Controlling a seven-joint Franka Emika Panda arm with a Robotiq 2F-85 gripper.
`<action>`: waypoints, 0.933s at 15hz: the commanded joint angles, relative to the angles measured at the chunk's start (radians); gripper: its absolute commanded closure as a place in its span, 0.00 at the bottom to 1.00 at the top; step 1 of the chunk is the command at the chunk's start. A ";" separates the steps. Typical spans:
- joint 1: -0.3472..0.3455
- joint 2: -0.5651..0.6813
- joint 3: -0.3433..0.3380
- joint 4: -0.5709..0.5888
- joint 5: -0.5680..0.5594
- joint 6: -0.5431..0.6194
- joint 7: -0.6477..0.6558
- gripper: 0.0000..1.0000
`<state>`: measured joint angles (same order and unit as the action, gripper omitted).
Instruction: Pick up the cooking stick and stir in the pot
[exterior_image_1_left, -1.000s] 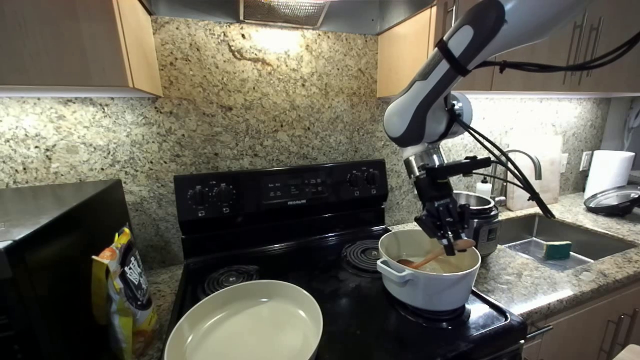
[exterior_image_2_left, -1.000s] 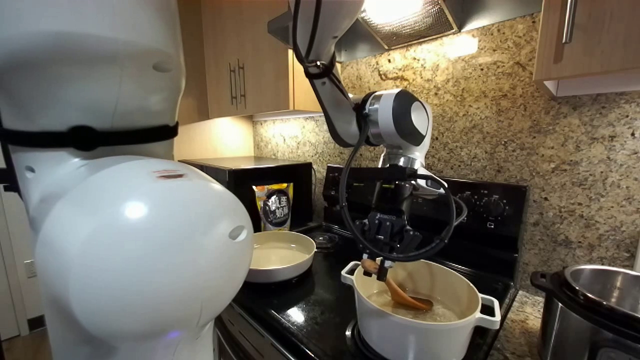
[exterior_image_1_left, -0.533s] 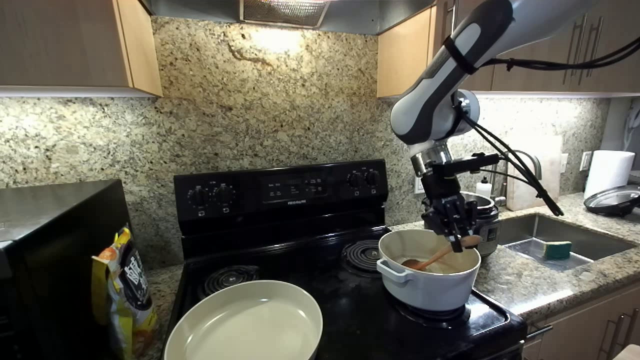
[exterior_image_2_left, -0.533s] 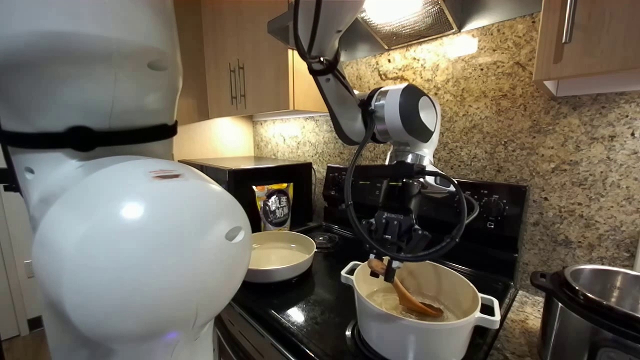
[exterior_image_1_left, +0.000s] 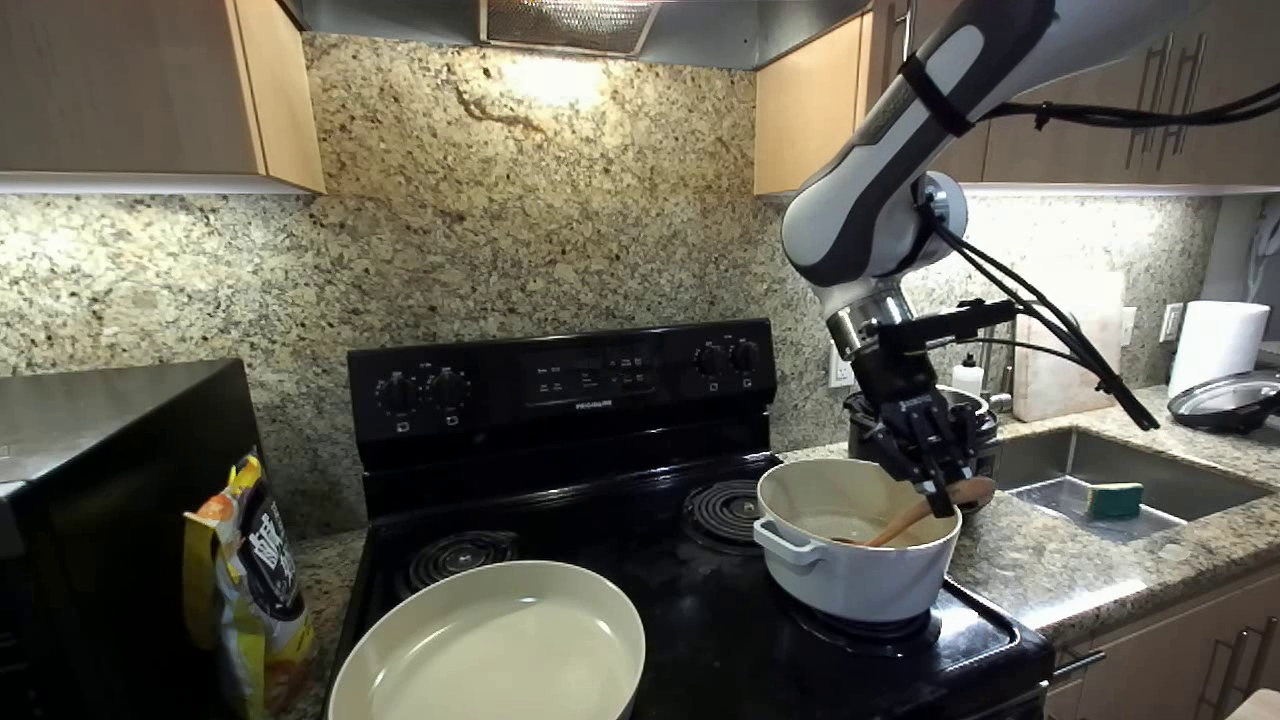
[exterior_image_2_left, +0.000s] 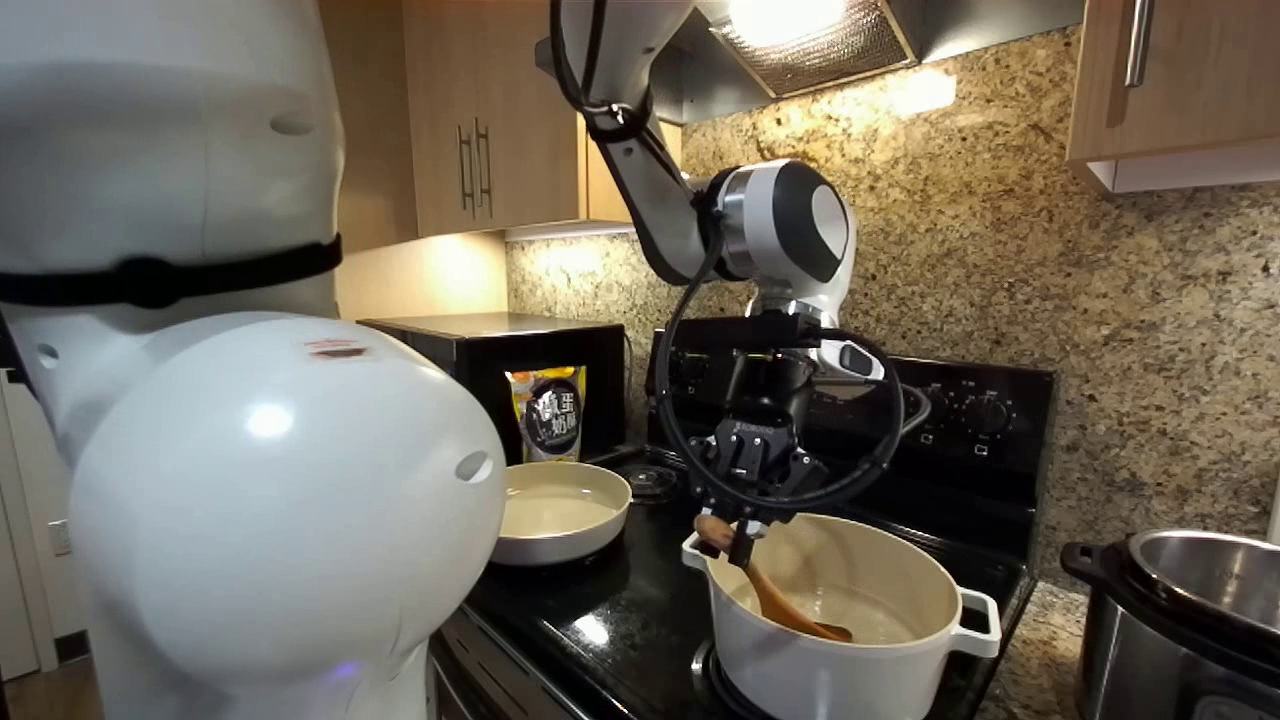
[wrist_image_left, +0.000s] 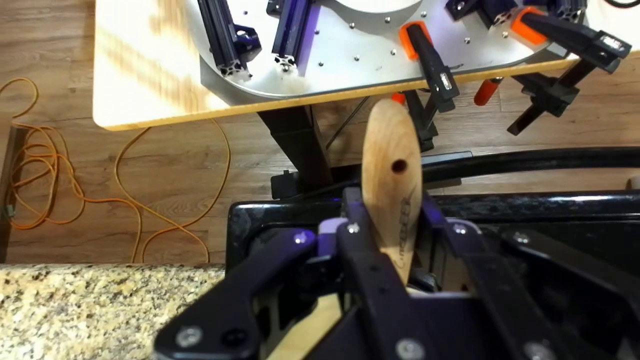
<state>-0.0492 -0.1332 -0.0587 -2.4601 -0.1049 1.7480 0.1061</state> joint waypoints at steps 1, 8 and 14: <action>0.011 -0.047 0.020 -0.036 0.001 -0.022 -0.018 0.92; 0.011 0.007 0.023 0.002 0.009 0.048 0.005 0.92; -0.013 0.048 -0.004 0.033 0.002 0.137 0.022 0.92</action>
<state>-0.0427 -0.1077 -0.0525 -2.4459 -0.1024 1.8522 0.1086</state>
